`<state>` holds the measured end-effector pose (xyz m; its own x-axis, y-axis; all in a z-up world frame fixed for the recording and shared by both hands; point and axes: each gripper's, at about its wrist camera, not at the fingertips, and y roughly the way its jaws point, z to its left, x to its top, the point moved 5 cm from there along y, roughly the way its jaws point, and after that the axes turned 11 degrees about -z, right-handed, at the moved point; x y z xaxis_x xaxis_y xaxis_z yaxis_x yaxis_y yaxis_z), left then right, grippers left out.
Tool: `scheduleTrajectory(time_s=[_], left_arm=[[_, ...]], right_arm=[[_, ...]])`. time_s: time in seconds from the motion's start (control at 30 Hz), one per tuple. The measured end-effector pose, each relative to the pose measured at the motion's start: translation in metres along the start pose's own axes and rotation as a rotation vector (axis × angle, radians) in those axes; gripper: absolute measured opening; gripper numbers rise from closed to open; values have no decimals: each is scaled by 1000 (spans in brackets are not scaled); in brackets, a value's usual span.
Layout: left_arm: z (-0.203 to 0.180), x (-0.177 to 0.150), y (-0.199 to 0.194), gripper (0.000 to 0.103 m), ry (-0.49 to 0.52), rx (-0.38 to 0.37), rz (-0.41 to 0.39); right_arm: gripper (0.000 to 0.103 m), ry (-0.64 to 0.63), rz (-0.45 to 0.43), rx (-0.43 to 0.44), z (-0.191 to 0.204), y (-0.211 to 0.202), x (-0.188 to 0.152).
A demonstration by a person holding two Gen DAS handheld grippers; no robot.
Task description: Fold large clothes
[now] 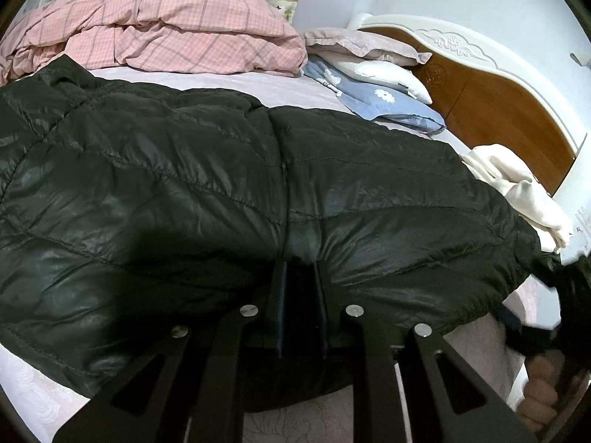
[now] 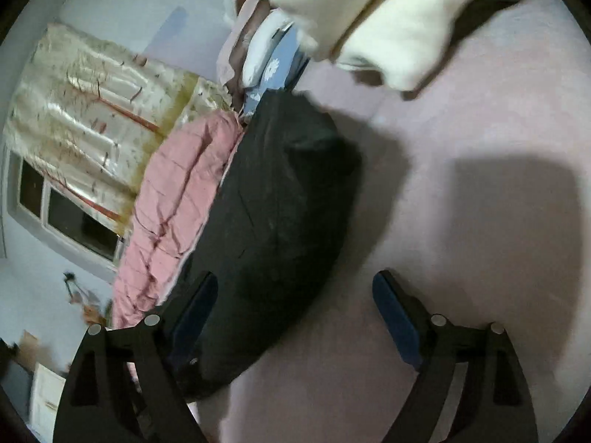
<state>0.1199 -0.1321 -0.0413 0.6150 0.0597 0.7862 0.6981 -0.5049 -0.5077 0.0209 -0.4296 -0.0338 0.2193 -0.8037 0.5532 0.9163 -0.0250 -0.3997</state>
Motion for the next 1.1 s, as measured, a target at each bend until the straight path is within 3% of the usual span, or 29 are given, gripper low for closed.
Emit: scheduleTrajectory(time_s=[0.1, 0.17, 0.2, 0.23, 0.33, 0.37, 0.43, 0.5, 0.63, 0.7, 0.77, 0.87, 0.93, 1.1], left_arm=[[0, 1, 1, 16, 1, 1, 0], [0, 0, 0, 16, 2, 1, 0], [0, 0, 0, 16, 2, 0, 0], [0, 0, 0, 16, 3, 1, 0], [-1, -1, -1, 16, 7, 2, 2], [-1, -1, -1, 16, 8, 2, 3], [-1, -1, -1, 16, 9, 7, 3], [-1, -2, -1, 16, 8, 13, 1], [4, 0, -1, 16, -33, -5, -5], [10, 0, -3, 16, -73, -18, -8], [15, -1, -8, 15, -109, -23, -1], [25, -6, -50, 15, -120, -57, 19], [48, -9, -91, 15, -64, 26, -9], [134, -2, -168, 15, -173, 216, -105]], right_arm=[[90, -29, -48, -23, 14, 22, 2], [82, -27, -82, -72, 15, 32, 6], [53, -24, -104, -129, 13, 41, 7], [35, 5, -86, -109, 11, 47, 5], [13, 148, -54, -38, 8, 61, 14], [12, 119, -70, -29, 20, 59, 20], [11, -79, -126, -7, 75, 50, 32], [11, -238, -144, 70, 136, 39, 29], [11, -510, -106, 248, 238, 24, -11], [11, -571, -38, 398, 273, 19, -48], [11, -526, 41, 484, 285, 23, -73], [11, -569, 97, 479, 302, 31, -106], [11, -628, 111, 480, 311, 34, -125], [11, -727, 133, 441, 323, 51, -190]])
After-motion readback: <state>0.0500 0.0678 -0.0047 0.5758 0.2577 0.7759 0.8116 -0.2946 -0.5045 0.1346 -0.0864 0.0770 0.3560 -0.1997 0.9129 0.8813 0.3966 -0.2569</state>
